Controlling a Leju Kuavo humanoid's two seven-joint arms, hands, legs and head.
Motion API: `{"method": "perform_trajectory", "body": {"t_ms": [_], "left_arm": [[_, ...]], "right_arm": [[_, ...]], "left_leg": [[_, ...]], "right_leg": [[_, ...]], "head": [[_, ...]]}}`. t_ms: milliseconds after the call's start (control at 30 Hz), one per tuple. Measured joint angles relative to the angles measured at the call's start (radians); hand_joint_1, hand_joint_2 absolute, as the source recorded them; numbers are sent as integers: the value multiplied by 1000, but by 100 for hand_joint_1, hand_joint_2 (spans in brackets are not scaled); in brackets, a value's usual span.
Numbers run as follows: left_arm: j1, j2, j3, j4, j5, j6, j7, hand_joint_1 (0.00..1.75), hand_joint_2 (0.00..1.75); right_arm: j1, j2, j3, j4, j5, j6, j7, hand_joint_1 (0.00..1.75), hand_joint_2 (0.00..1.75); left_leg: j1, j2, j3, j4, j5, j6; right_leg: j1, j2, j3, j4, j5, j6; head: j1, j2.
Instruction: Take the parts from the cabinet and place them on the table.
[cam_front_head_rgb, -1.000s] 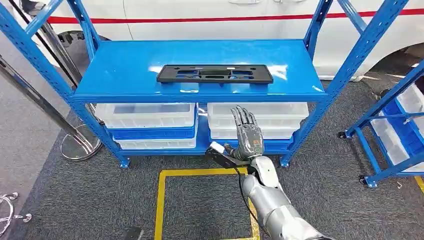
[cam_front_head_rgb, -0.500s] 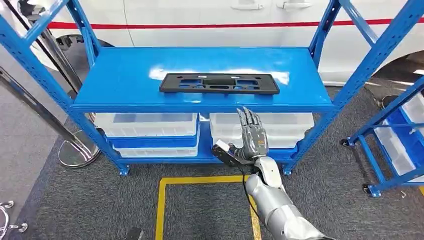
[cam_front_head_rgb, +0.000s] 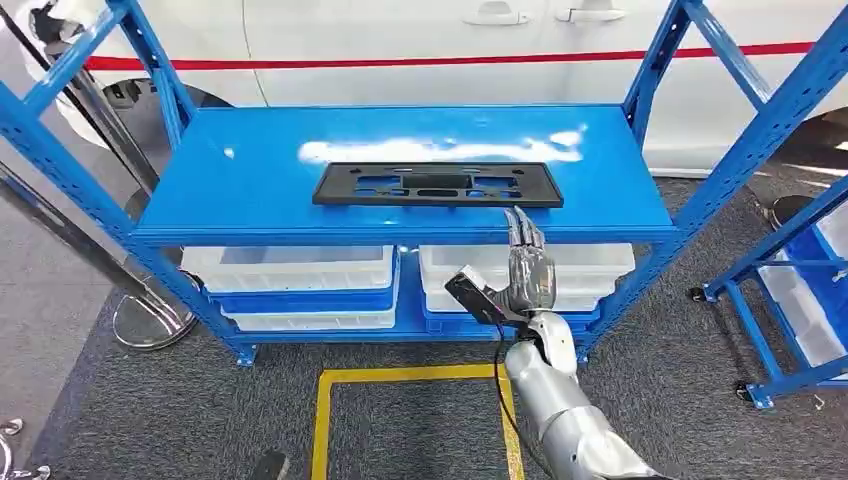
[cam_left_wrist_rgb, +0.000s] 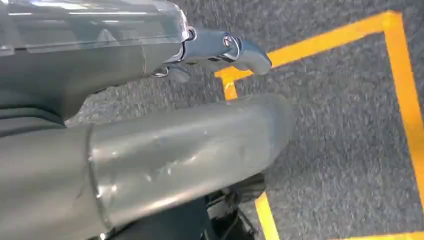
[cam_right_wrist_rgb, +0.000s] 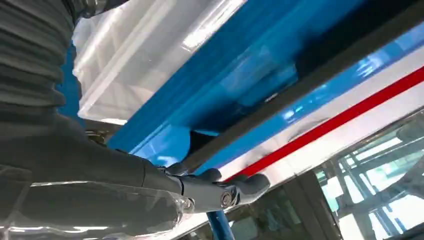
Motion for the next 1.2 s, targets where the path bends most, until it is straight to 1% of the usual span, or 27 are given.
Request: {"method": "perform_trajectory", "body": {"t_ms": [33, 67, 133, 167, 200, 233, 333, 367, 400, 433, 500, 533, 567, 633, 667, 700, 733, 800, 833, 867, 900, 933, 967, 1033, 1067, 1167, 1200], "left_arm": [[-1, 0, 0, 0, 0, 0, -1, 0, 0], [-4, 0, -1, 0, 0, 0, 0, 0, 0], [-3, 0, -1, 0, 0, 0, 0, 0, 0], [1, 0, -1, 0, 0, 0, 0, 0, 0], [3, 0, -1, 0, 0, 0, 0, 0, 0], [4, 0, -1, 0, 0, 0, 0, 0, 0], [3, 0, -2, 0, 0, 0, 0, 0, 0], [1, 0, -2, 0, 0, 0, 0, 0, 0], [-1, 0, -2, 0, 0, 0, 0, 0, 0], [2, 0, -3, 0, 0, 0, 0, 0, 0], [0, 0, -4, 0, 0, 0, 0, 0, 0], [-2, -1, -6, 0, 0, 0, 0, 0, 0], [-3, -1, -6, 0, 0, 0, 0, 0, 0], [-4, -1, -8, 0, 0, 0, 0, 0, 0], [-3, 0, -8, 0, 0, 0, 0, 0, 0], [-2, 0, -8, 0, 0, 0, 0, 0, 0], [0, -1, -8, 0, 0, 0, 1, 0, 0], [1, -1, -8, 0, 0, 0, 3, 0, 0], [0, -1, -10, 0, 0, 0, 3, 0, 0], [0, -4, -10, 0, 0, 0, 3, 0, 0], [-5, -4, -11, 0, 0, 0, 3, 0, 0], [-6, -3, -12, 0, 0, 0, 3, 0, 0], [-3, -4, -13, 0, 0, 0, 3, 0, 0], [-3, -2, -14, 0, 0, 0, 4, 0, 0], [-6, -3, -15, 0, 0, 0, 5, 0, 0], [-5, -3, -17, 0, -3, 0, 5, 0, 0], [-2, -3, -17, 0, -6, 0, 5, 0, 0]], "right_arm": [[-4, 0, -1, 1, 0, 0, 0, 0, 175], [-9, 1, -3, 3, 1, 0, 0, 0, 175], [-7, 4, -10, 5, 1, 0, -1, 0, 175], [-5, 4, -13, 8, 1, 0, -2, 0, 175], [-4, 4, -17, 10, 1, 0, -2, 0, 175], [-3, 4, -18, 12, 2, 0, -2, 0, 175], [-6, 5, -23, 13, 3, 0, -3, 0, 175], [-7, 6, -24, 14, 3, 0, -3, 0, 175], [-10, 6, -27, 14, 3, 0, -3, 0, 175], [-9, 6, -27, 14, 5, 0, -3, 0, 175], [-11, 6, -30, 15, 5, 0, -3, 0, 175], [-13, 6, -33, 15, 5, -1, -3, 0, 175], [-17, 6, -34, 15, 5, 0, -4, 0, 175], [-14, 5, -40, 16, 5, 0, -5, 0, 175], [-11, 5, -44, 18, 5, 0, -4, 0, 175], [-7, 5, -47, 19, 5, 0, -4, 0, 175], [-5, 5, -49, 19, 5, 0, -4, 0, 175], [-7, 5, -49, 19, 6, 0, -4, 0, 175], [-8, 5, -50, 19, 8, 0, -4, 0, 175], [-9, 5, -51, 20, 8, 0, -4, 0, 175], [-10, 5, -52, 20, 8, 0, -4, 0, 175], [-9, 5, -52, 20, 8, 0, -5, 0, 175], [-9, 5, -52, 20, 8, 0, -5, 0, 175], [-11, 6, -53, 19, 7, 0, -11, 0, 175], [-13, 6, -55, 19, 3, 0, -22, 0, 175], [-3, 9, -58, 8, 6, 0, -97, 0, 175], [6, 13, -59, -3, 8, 0, -126, 0, 175]], "left_leg": [[1, 0, -18, 40, -5, -6], [4, -1, -57, 106, -25, -12], [11, 0, -145, 234, -88, -22], [13, 0, -181, 275, -110, -24], [15, 0, -191, 267, -99, -25], [16, 0, -182, 222, -63, -27], [15, 3, -98, -28, 106, -18], [8, 3, -98, -28, 60, -10], [5, 2, -88, -26, 60, -1], [5, 2, -90, -35, 77, 8], [10, 0, -68, -39, 79, 23], [10, 0, -62, -40, 77, 27], [11, 0, -60, -40, 74, 32], [10, 0, -57, -40, 65, 37], [9, 0, -54, -39, 60, 37], [9, -1, -48, -39, 55, 37], [8, -1, -40, -39, 49, 35], [7, -2, -18, -39, 35, 31], [6, -1, -10, -40, 28, 27], [3, -2, -6, -37, 23, 22], [5, -1, -9, -40, 19, 15], [5, -1, -6, -47, 14, 7], [3, -1, -3, -25, 28, 1], [5, 1, -1, -1, 8, -10], [5, 0, -24, 43, -10, -15], [13, 0, -154, 249, -99, -26], [16, 1, -177, 270, -96, -31]], "right_leg": [[-1, 0, 10, -2, -5, -8], [-1, -1, 15, -2, -10, -12], [0, -1, 22, -2, -21, -13], [0, 0, 28, -1, -27, -12], [0, 1, 35, -1, -33, -11], [0, 2, 44, -1, -39, -9], [1, 1, 75, -1, -63, 3], [4, 3, 77, 2, -68, 10], [3, 3, 77, -2, -74, 19], [3, 2, 83, 9, -70, 25], [2, 1, 82, 23, -74, 35], [-1, -1, 70, 58, -84, 41], [-1, -2, 38, 112, -106, 46], [-1, -2, -58, 261, -176, 51], [-2, -2, -97, 310, -195, 54], [-2, -2, -114, 317, -186, 54], [-2, -2, -107, 278, -149, 51], [0, -2, -39, 105, -34, 42], [3, -3, -5, 20, 14, 33], [13, -6, -3, 7, -27, 26], [14, -5, -2, 8, -47, 20], [15, -5, 1, 1, -29, 13], [9, -2, 5, -5, -20, 4], [3, -3, 32, -8, -19, -7], [3, -4, 38, -8, -24, -13], [4, -5, 50, -7, -40, -18], [4, -3, 56, -7, -45, -17]], "head": [[-1, 0], [-2, 0], [-2, 0], [-2, 0], [-2, 0], [-2, 0], [-1, 0], [-1, 0], [-2, 0], [-1, 0], [-2, 0], [-1, 0], [0, 0], [-1, 0], [-1, 0], [-1, 0], [-1, 0], [-1, 0], [-1, 0], [-1, 0], [-1, 0], [-1, 0], [-3, 0], [-2, 0], [-2, 0], [-2, 0], [-2, 0]]}}
